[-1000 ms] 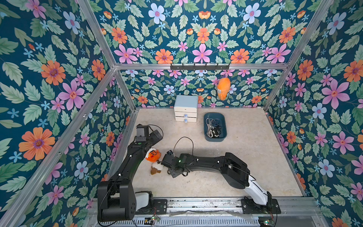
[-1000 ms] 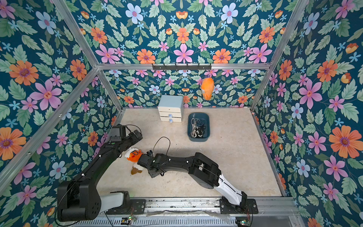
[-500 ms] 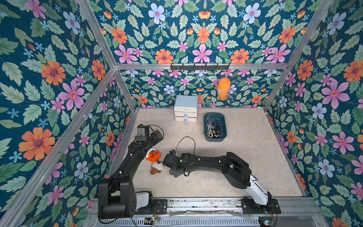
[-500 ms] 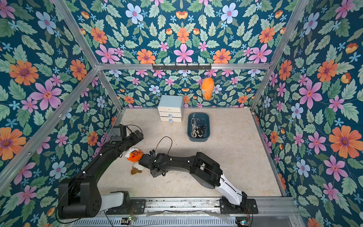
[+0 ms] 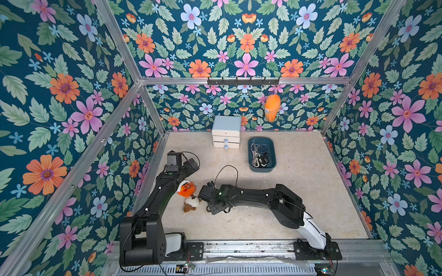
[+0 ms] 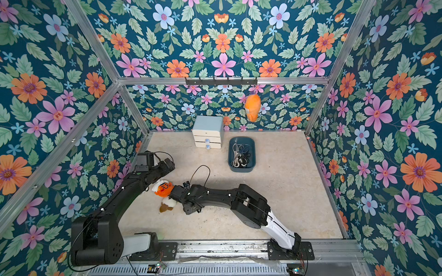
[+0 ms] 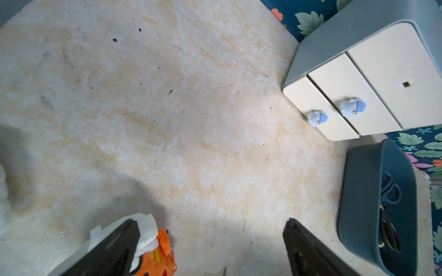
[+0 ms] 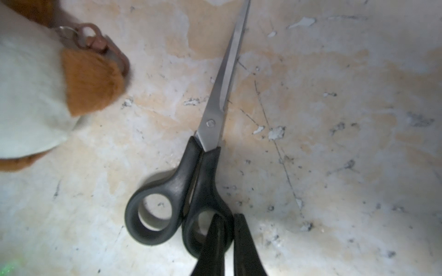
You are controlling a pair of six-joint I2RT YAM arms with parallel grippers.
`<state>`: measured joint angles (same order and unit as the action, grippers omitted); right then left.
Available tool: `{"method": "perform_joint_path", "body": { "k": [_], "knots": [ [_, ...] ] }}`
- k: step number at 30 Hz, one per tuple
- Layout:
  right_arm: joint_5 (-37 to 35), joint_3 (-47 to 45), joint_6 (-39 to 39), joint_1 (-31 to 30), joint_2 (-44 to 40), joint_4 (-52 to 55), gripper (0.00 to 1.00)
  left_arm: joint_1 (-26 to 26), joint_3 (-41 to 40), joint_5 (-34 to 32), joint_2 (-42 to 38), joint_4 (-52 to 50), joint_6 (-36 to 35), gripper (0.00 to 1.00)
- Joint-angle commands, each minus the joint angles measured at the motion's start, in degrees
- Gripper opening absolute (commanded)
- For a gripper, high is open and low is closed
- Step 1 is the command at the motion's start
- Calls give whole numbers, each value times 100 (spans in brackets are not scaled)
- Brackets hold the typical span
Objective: Put the scissors into the storage box
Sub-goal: Pick up the scissors from the center of the board, then place the scissors in the storage box.
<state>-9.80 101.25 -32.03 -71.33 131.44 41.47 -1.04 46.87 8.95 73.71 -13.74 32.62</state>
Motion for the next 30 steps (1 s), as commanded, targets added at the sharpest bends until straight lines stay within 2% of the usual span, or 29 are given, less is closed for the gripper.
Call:
{"method": "perform_joint_path", "body": {
  "k": [1, 21, 30],
  "knots": [
    [-43, -122, -75, 84, 167, 791, 0, 5, 83, 49, 38, 11, -102, 99],
    [-316, 112, 30, 553, -1086, 1258, 0, -1, 433, 491, 628, 406, 127, 99],
    [-516, 229, 408, 1261, -1570, 1419, 0, -13, 758, 823, 1144, 526, 164, 99]
  ]
}}
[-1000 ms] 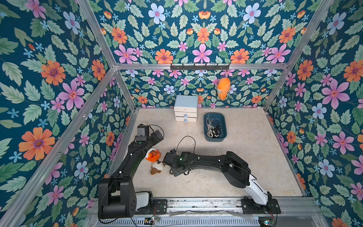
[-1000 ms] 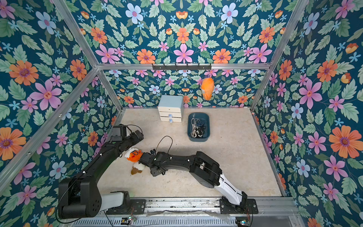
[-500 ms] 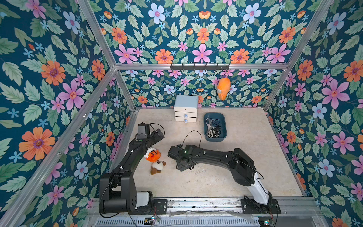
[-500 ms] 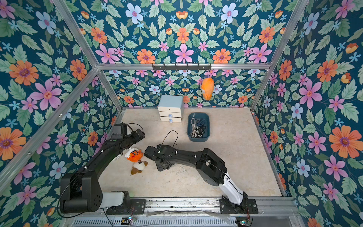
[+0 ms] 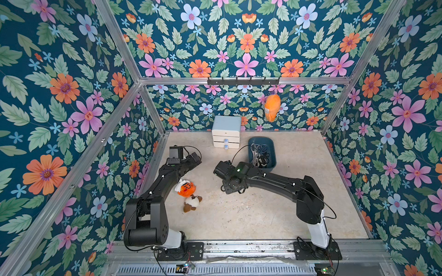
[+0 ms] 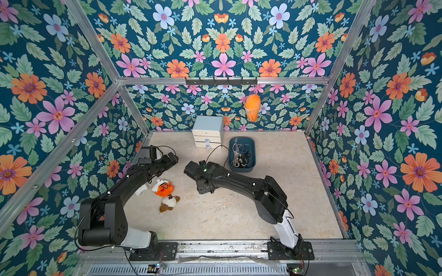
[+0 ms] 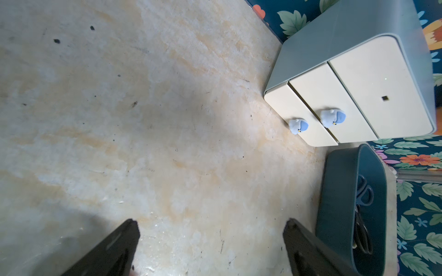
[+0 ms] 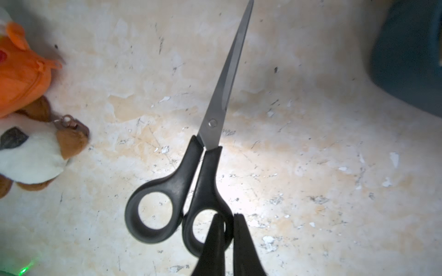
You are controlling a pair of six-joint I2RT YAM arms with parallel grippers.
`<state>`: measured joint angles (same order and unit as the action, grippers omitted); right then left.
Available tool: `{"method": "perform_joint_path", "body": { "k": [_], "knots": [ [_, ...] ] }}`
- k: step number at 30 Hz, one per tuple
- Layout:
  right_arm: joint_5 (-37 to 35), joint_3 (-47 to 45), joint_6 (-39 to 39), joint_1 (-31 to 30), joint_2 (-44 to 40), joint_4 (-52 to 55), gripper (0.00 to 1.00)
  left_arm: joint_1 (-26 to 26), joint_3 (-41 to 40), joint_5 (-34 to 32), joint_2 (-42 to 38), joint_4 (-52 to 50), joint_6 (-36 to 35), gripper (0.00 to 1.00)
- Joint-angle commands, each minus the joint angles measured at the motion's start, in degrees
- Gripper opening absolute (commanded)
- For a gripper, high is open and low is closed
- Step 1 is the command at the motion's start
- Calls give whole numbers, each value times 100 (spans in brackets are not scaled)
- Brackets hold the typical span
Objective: Put the scissors into the storage box
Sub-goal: Place the scissors in the storage box.
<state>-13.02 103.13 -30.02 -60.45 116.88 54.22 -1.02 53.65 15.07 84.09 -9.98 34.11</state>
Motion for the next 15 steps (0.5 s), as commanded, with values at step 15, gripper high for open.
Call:
{"method": "perform_joint_path", "body": {
  "k": [15],
  "knots": [
    [-92, 1841, 1553, 2431, 790, 830, 0, -511, 831, 322, 1161, 84, -154, 99]
  ]
}}
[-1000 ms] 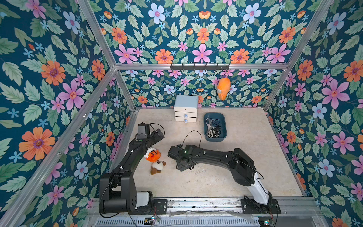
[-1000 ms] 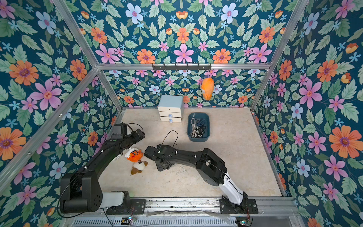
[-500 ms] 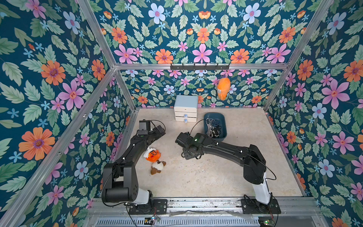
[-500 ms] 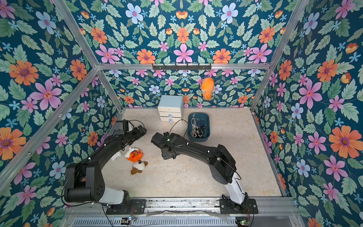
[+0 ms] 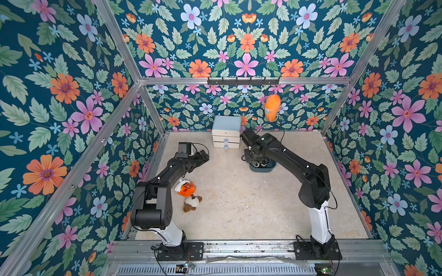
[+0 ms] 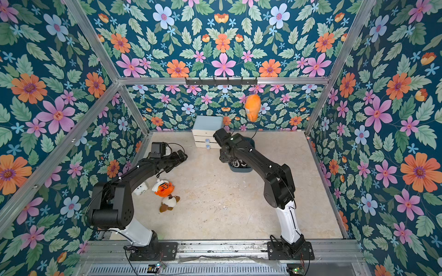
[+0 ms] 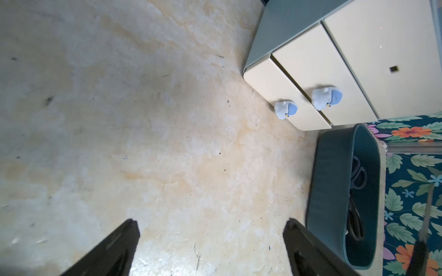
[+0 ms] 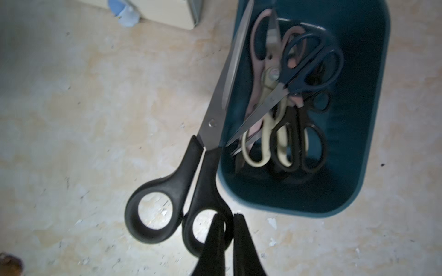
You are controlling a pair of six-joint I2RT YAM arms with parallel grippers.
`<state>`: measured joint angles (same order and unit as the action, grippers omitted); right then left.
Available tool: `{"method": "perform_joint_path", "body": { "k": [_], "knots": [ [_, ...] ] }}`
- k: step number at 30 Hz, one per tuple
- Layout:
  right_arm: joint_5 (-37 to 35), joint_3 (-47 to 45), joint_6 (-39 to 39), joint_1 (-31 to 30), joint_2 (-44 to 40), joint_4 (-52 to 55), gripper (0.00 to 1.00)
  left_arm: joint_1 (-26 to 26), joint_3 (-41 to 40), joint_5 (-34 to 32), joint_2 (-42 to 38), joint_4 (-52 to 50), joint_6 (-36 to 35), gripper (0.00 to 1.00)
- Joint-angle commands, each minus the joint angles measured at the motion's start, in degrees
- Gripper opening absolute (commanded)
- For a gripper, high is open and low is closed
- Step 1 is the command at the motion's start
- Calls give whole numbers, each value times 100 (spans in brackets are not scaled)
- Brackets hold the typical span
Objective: Put the scissors into the storage box
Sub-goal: Place the scissors in the storage box.
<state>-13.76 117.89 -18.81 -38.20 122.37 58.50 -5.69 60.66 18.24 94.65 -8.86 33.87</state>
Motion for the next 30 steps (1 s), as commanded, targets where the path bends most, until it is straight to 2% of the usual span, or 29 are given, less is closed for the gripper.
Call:
{"method": "perform_joint_path", "body": {
  "k": [1, 6, 10, 25, 29, 30],
  "knots": [
    [-30, 570, 524, 319, 396, 481, 0, -63, 205, -3, 159, -28, -135, 99],
    [-6, 1279, 844, 789, 1009, 828, 0, -155, 426, -131, 297, 63, -127, 99],
    [-66, 1495, 1081, 919, 1316, 948, 0, -160, 451, -195, 317, 130, -111, 99],
    [269, 885, 856, 911, 1411, 620, 0, -159, 252, -517, 68, 289, -360, 99],
    [232, 776, 762, 910, 1287, 522, 16, -160, 128, -613, -50, 293, -493, 99],
    [196, 780, 728, 910, 1242, 514, 18, -148, 106, -643, -81, 289, -539, 99]
  ]
}}
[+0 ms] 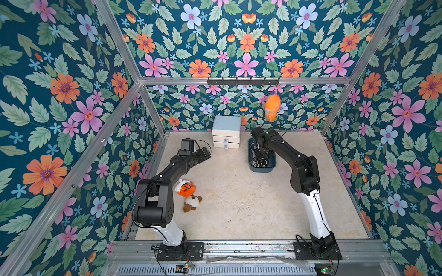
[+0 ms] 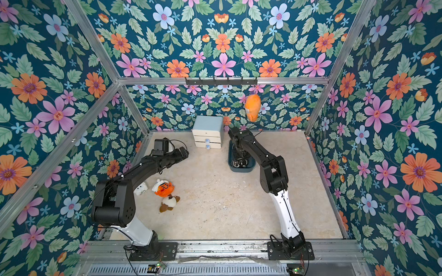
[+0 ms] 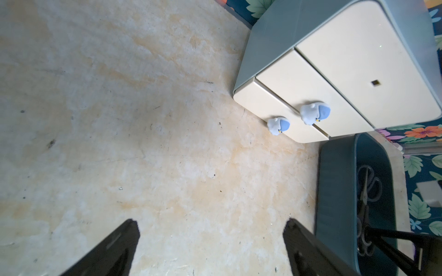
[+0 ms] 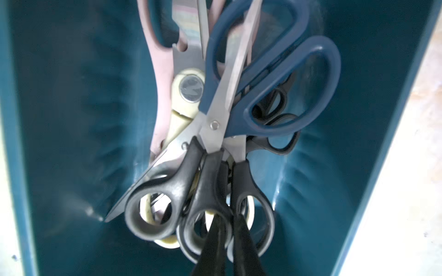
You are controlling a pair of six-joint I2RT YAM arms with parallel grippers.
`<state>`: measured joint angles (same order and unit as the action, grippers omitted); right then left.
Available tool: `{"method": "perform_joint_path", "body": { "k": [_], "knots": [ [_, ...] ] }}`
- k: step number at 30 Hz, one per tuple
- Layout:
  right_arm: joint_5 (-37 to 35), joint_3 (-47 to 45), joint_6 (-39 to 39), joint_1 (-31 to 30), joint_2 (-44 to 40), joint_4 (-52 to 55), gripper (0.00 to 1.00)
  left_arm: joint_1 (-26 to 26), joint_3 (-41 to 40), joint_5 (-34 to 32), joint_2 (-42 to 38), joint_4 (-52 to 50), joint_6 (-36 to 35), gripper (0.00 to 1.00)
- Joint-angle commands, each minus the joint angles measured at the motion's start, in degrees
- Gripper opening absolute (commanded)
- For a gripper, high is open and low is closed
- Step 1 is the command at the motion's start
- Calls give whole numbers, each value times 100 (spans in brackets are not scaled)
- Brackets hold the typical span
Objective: Put the scissors into the storage box
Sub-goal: Place the scissors in the storage box.
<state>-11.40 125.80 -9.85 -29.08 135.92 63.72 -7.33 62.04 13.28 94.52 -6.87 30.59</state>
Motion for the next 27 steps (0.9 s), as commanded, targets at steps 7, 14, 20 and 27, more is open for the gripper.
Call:
{"method": "perform_joint_path", "body": {
  "k": [7, 14, 20, 27],
  "knots": [
    [-386, -269, -577, 0, -981, -394, 44, 117, -159, -490, -369, 106, -965, 99],
    [-1787, -2976, -854, 75, -3025, -1588, 60, 249, -1313, -1152, -953, 1331, -1665, 99],
    [-2049, -6619, -500, 741, -5437, -4008, 63, 464, -2764, -2016, -1751, 3140, -2557, 99],
    [-1980, -10167, 351, 1561, -7044, -8790, 74, 650, -3059, -1699, -1256, 3754, -2989, 99]
  ]
}}
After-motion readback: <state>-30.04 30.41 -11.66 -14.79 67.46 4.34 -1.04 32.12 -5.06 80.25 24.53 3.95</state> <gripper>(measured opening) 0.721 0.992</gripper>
